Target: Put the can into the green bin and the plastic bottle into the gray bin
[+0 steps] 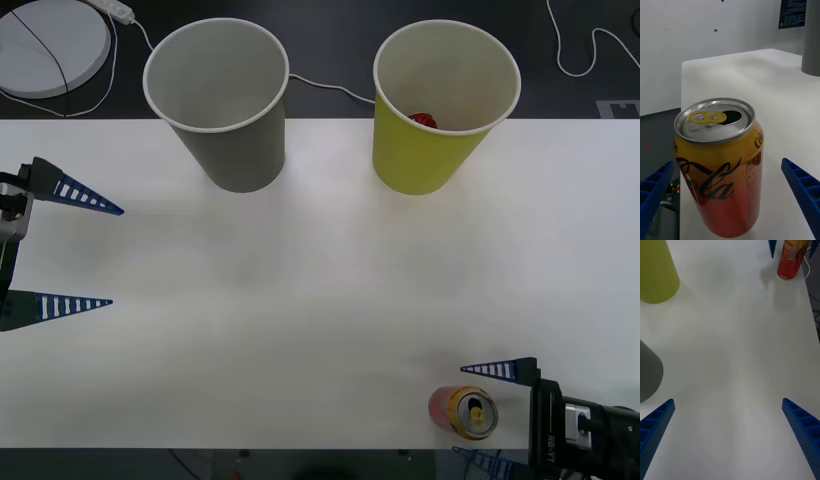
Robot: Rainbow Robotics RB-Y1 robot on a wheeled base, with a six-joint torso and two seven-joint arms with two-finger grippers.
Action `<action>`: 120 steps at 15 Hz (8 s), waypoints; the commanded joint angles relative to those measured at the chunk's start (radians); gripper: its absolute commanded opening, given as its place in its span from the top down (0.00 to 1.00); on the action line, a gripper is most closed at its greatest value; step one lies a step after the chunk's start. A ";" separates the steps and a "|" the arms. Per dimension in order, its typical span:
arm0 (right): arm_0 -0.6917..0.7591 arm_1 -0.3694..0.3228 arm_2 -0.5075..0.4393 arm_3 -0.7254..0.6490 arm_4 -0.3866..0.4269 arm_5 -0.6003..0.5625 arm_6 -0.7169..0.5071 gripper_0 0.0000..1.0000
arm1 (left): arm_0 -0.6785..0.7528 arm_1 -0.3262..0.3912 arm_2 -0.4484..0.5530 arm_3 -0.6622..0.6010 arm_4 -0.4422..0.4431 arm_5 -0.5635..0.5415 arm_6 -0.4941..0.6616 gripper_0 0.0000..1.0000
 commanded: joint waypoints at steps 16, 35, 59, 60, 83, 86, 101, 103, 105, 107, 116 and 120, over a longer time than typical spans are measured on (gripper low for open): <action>-0.031 0.023 -0.001 0.000 0.026 0.001 -0.051 1.00 | 0.000 0.000 0.000 0.000 0.000 0.000 0.000 0.00; -0.027 -0.101 -0.621 -0.657 0.702 -0.051 -1.141 1.00 | 0.000 0.000 0.000 0.000 0.000 0.000 0.000 0.00; -0.566 -0.545 -0.506 -0.875 0.865 -0.157 -2.079 1.00 | 0.000 0.000 0.000 0.000 0.000 0.000 0.000 0.00; -0.663 -0.551 -0.427 -0.838 0.873 -0.157 -2.085 1.00 | 0.000 0.000 0.000 0.000 0.000 0.000 0.000 0.00; -1.323 -0.078 0.011 -0.308 1.338 -0.157 -2.146 0.65 | 0.000 0.000 0.000 0.000 0.000 0.000 0.000 0.00; -1.326 -0.080 0.013 -0.310 1.338 -0.157 -2.131 0.00 | 0.000 0.000 0.000 0.000 0.000 0.000 0.000 0.00; -1.033 -0.436 -0.231 -0.588 0.874 -0.157 -1.842 0.00 | 0.000 0.000 0.000 0.000 0.000 0.000 0.000 0.00; -0.918 -0.465 -0.329 -0.648 0.825 -0.157 -1.763 0.00 | 0.000 0.000 0.000 0.000 0.000 0.000 0.000 0.00; -0.764 -0.482 -0.460 -0.759 0.801 -0.157 -1.706 0.00 | 0.000 0.000 0.000 0.000 0.000 0.000 0.000 0.00; -0.605 -0.483 -0.590 -0.862 0.778 -0.157 -1.658 0.00 | 0.000 0.000 0.000 0.000 0.000 0.000 0.000 0.00; -0.166 -0.437 -0.831 -0.968 0.686 -0.157 -1.318 0.00 | 0.000 0.000 0.000 0.000 0.000 0.000 0.000 0.00; -0.050 -0.414 -0.880 -0.944 0.653 -0.157 -1.167 0.00 | 0.000 0.000 0.000 0.000 0.000 0.000 0.000 0.00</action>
